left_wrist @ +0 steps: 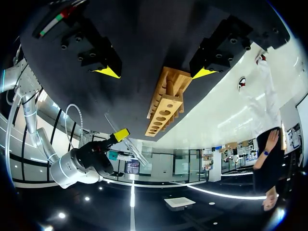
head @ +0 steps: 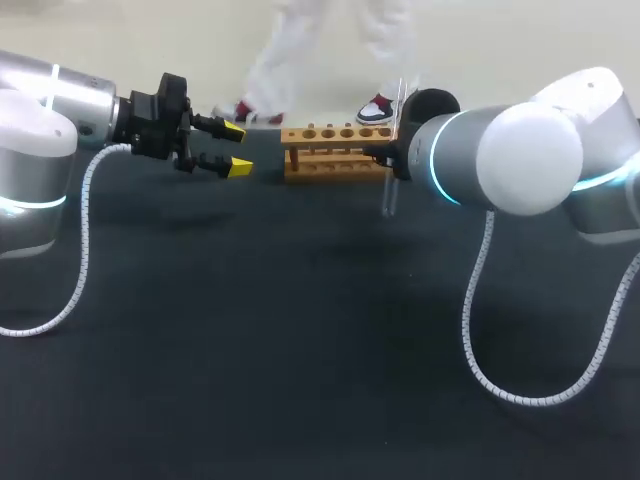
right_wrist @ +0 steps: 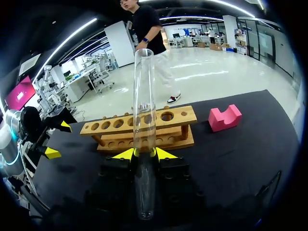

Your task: Grasp the test tube, adjust it, and insert it.

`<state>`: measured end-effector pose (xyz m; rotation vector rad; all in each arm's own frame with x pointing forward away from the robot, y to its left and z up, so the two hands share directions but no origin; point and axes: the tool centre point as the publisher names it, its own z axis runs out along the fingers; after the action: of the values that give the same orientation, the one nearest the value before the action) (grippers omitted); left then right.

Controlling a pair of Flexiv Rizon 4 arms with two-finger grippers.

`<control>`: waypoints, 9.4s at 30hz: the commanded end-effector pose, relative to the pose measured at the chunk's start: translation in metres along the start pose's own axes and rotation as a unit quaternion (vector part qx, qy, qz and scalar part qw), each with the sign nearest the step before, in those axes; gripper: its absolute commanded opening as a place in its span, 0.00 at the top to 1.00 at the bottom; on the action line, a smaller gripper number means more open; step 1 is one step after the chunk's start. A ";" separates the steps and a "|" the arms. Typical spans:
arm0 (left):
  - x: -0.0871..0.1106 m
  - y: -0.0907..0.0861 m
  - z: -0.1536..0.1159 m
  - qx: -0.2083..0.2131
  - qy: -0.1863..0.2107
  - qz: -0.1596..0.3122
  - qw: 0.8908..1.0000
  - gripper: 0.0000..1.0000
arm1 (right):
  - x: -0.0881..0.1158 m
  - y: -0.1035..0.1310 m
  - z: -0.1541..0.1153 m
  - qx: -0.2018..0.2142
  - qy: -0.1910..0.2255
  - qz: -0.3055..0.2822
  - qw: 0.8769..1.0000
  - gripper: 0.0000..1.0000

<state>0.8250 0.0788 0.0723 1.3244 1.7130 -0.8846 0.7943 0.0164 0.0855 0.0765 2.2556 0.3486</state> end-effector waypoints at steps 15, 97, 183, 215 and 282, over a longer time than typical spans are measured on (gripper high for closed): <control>0.001 -0.001 0.000 -0.002 -0.002 0.001 1.000 0.00 | 0.005 0.000 0.022 -0.018 0.061 -0.007 0.998 1.00; 0.001 -0.001 0.000 -0.002 -0.002 0.001 1.000 0.00 | -0.043 0.010 -0.014 0.018 -0.114 -0.001 0.993 1.00; 0.001 -0.001 0.000 -0.002 -0.002 0.001 1.000 0.00 | -0.108 0.005 0.043 -0.024 -0.335 -0.114 0.935 1.00; 0.001 -0.001 0.000 -0.002 -0.002 0.001 1.000 1.00 | -0.084 -0.004 0.068 -0.040 -0.309 -0.101 0.945 1.00; 0.001 -0.001 0.000 -0.002 -0.002 0.001 1.000 1.00 | -0.078 -0.006 0.056 -0.029 -0.326 -0.090 0.941 0.72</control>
<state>0.8250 0.0787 0.0723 1.3243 1.7130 -0.8846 0.8912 0.0144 0.1070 0.0776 1.6012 0.1199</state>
